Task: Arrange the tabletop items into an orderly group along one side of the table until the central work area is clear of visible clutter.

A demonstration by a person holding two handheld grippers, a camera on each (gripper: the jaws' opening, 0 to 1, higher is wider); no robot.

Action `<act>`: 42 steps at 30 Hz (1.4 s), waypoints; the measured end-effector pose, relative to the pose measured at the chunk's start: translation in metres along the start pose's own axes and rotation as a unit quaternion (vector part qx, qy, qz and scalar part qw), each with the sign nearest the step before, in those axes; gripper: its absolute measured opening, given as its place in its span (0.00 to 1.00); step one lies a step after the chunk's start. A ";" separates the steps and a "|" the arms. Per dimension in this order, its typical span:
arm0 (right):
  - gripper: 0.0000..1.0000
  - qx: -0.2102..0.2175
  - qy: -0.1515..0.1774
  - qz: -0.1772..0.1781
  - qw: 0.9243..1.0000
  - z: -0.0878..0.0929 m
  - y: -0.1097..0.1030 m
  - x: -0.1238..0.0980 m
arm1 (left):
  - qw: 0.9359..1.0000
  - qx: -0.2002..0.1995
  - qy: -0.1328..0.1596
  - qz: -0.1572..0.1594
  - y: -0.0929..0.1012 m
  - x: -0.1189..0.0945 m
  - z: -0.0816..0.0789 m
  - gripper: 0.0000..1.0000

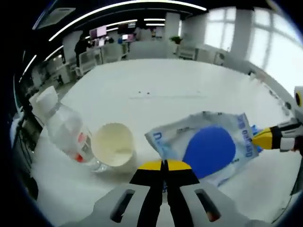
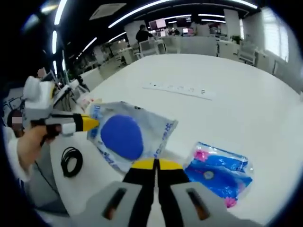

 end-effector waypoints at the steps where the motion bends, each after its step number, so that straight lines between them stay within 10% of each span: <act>1: 0.00 -0.004 0.002 0.007 1.000 -0.001 0.001 0.002 | 1.000 -0.001 -0.003 0.001 0.000 0.002 0.001 0.00; 42: 0.00 -0.146 -0.033 0.047 0.988 0.024 0.007 0.047 | 0.995 0.074 -0.051 -0.041 -0.015 0.054 0.018 0.00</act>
Point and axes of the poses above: the point that each gripper's makers call its tool centre point, and the gripper's own axes: x roughly forward along the fingers, y roughly to its right, z roughly out of its underside, the point moved 5 cm from there along -x, roughly backward along the fingers, and after that the axes turned 14 degrees about z, right-handed, at the moved point
